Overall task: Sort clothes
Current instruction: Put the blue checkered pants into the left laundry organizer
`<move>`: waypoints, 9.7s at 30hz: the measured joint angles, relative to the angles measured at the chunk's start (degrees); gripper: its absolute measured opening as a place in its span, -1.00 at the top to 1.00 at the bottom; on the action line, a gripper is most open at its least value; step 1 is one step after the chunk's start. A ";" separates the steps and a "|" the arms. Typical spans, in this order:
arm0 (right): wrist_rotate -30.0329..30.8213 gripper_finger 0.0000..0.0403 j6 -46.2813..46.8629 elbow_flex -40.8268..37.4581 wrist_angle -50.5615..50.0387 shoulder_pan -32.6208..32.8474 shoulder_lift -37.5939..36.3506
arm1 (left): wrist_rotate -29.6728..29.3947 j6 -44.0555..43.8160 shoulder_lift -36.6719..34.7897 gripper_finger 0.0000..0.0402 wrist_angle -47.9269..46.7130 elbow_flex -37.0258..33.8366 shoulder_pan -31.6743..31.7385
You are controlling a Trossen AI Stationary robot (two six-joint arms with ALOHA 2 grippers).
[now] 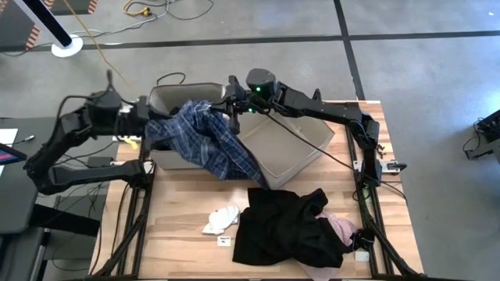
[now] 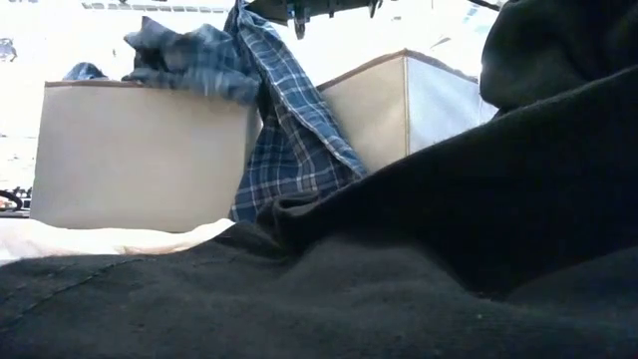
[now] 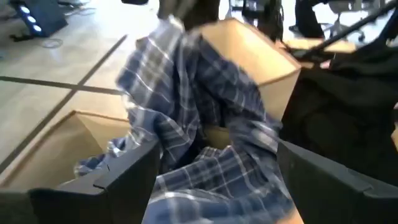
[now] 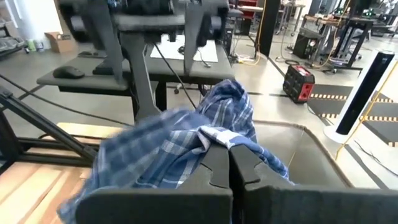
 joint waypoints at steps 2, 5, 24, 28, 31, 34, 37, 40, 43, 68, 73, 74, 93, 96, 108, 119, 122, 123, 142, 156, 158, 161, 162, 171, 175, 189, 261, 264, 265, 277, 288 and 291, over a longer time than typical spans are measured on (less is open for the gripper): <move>-0.02 1.00 0.05 0.00 0.25 0.00 0.00 | 0.05 1.18 0.37 -0.59 2.50 -3.01 -0.80; -0.07 1.00 0.47 0.00 0.23 0.11 0.00 | 0.12 2.15 0.90 -0.59 8.05 -8.44 -2.15; -1.33 1.00 1.13 -0.04 -2.58 0.39 0.00 | -6.99 8.42 13.63 -0.59 32.19 -15.83 -6.78; -2.22 1.00 1.16 -0.04 -3.02 0.48 0.00 | -10.12 8.26 17.00 -0.59 36.23 -15.83 -6.74; -2.52 1.00 1.12 -0.04 -4.79 0.76 0.00 | -10.22 9.21 17.71 -0.44 37.77 -15.83 -6.77; -2.85 1.00 0.99 -0.04 -6.44 0.79 0.00 | -10.06 10.68 17.36 -0.09 38.12 -15.83 -6.76; -2.85 0.98 0.97 -0.04 -7.73 0.72 -0.02 | -10.14 12.48 16.25 0.47 37.07 -15.84 -6.72; -2.85 0.90 0.98 -0.04 -9.76 0.57 -0.14 | -11.86 14.17 14.26 0.90 36.22 -15.88 -6.63; -2.83 0.80 1.03 -0.03 -12.58 0.21 -0.57 | -17.15 15.46 11.58 0.96 35.92 -15.88 -6.61; 3.12 -0.15 -2.82 -0.70 -29.58 7.17 -1.06 | -41.70 12.68 10.07 1.00 -1.67 -7.83 3.81; 5.73 -0.15 -2.95 -0.70 -29.10 9.96 -1.18 | -40.05 9.09 15.02 0.87 -4.26 -10.22 4.43; 6.34 -0.15 -2.95 -0.70 -29.20 10.44 -1.18 | -39.99 8.92 15.85 0.82 -4.18 -10.84 4.43; 9.41 -0.08 -2.42 -0.70 -33.76 16.10 -1.11 | -25.52 6.62 37.73 0.34 3.22 -12.69 8.08; 9.44 -0.08 -2.33 -0.70 -36.06 16.72 -1.11 | -24.66 6.76 42.68 0.35 4.75 -12.69 8.57; 29.50 -0.08 -7.09 -8.86 -38.61 19.48 -1.19 | -24.76 8.08 51.28 0.35 7.05 -12.53 8.71; 51.04 -0.08 -13.79 -19.97 -20.73 21.51 -1.10 | -23.83 8.39 50.85 0.35 6.97 -12.64 8.91; 56.43 -0.06 -16.05 -22.79 -15.20 22.13 -1.11 | -23.49 8.63 49.60 0.35 6.40 -12.48 8.84; 57.66 -0.04 -16.60 -23.45 -13.97 22.32 -1.11 | -23.37 8.66 48.77 0.35 6.00 -12.16 8.82; 63.39 0.99 -26.82 -23.07 -3.00 24.04 -1.14 | -19.73 8.61 18.86 0.35 -3.49 -0.41 8.24; 55.35 1.00 -31.66 -10.70 -4.21 22.42 -1.16 | -13.99 5.82 5.19 -0.01 -9.57 -5.38 -4.96; 52.22 1.00 -31.15 -9.22 -5.21 21.42 -1.16 | -15.23 5.01 5.19 -0.11 -8.03 -7.89 -6.93; 45.74 1.00 -29.13 -7.33 -6.98 19.76 -1.16 | -16.92 4.71 5.96 -0.21 -6.25 -11.25 -9.25; 43.65 1.00 -28.20 -6.82 -7.45 19.22 -1.16 | -17.46 4.74 6.28 -0.24 -5.52 -12.29 -9.99; 39.04 1.00 -24.74 -6.08 -8.12 16.40 -1.16 | -21.30 4.29 10.43 -0.19 -1.02 -16.11 -12.97; 39.04 1.00 -24.74 -6.08 -8.31 16.31 -1.16 | -21.18 5.96 10.55 0.08 -0.27 -16.10 -13.73; 29.46 1.00 -21.76 -6.08 -7.33 13.51 -1.16 | -21.43 8.93 9.23 0.98 -0.44 -10.91 -13.82; 4.78 0.61 -14.28 -6.05 -18.81 4.73 -1.17 | -25.50 21.69 7.00 -0.29 18.04 -13.78 -0.48; 4.82 0.61 -13.83 -6.08 -18.94 5.38 -1.09 | -29.50 24.62 9.31 -0.29 22.28 -13.91 -3.34; 4.80 0.61 -13.83 -6.07 -18.88 5.70 -1.09 | -30.31 25.95 10.00 -0.29 23.31 -13.89 -4.14; 4.77 0.61 -13.74 -6.10 -18.85 7.19 -1.09 | -30.73 35.63 21.58 -0.14 26.62 -13.89 -9.35; 4.77 0.61 -13.70 -6.10 -20.63 7.15 -1.09 | -38.63 41.30 20.55 0.98 26.18 -13.37 -9.88; 4.78 0.61 -13.57 -6.10 -20.55 7.40 -1.09 | -41.58 41.31 18.57 0.99 23.85 -11.74 -8.90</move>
